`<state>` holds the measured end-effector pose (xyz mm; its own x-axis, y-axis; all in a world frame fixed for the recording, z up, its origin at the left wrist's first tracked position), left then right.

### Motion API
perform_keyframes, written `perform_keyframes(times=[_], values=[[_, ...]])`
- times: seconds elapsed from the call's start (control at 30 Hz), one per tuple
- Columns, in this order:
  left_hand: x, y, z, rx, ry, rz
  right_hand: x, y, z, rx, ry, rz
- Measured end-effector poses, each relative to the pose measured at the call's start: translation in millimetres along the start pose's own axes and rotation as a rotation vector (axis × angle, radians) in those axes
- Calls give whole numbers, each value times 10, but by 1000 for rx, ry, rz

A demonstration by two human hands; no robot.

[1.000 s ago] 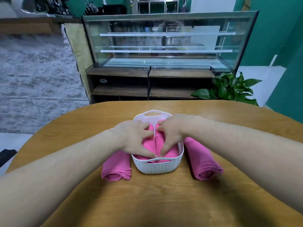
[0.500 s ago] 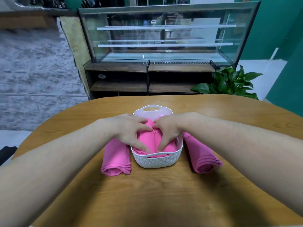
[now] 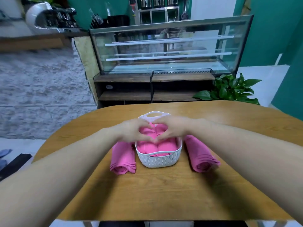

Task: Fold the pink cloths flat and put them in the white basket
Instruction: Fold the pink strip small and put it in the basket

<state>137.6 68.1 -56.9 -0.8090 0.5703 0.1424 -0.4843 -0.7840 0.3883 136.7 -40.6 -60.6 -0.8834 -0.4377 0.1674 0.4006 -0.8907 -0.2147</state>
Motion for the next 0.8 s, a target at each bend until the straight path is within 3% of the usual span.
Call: perform_keyframes(times=[0.1,0.23,0.4,0.57,0.8], values=[[250,-296,293,246,360,111,273,217,370,-163,342,-34],[556,-571,171,275,450,319,629,642,390,-268,519,-235],[826,-818,-206,414,416,609,978,1112,51,-465,406,-523],[876,-857,-354,440,372,657,1078,1195,-217,-465,277,-628],[821,-819,-622,799,338,696,1031,1095,-506,-327,197,-649]])
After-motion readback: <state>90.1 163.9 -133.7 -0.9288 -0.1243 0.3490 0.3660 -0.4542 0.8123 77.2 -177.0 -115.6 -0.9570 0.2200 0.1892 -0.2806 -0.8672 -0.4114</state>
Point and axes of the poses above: each hand's wrist, its own x-axis away from the middle knuckle, its own z-axis out of the back of the hand, y = z × x, the point moved 10 cm from there along -x, towards the middle knuckle, and after that the axes turned 6 degrees about x, right-handed, at the moved point
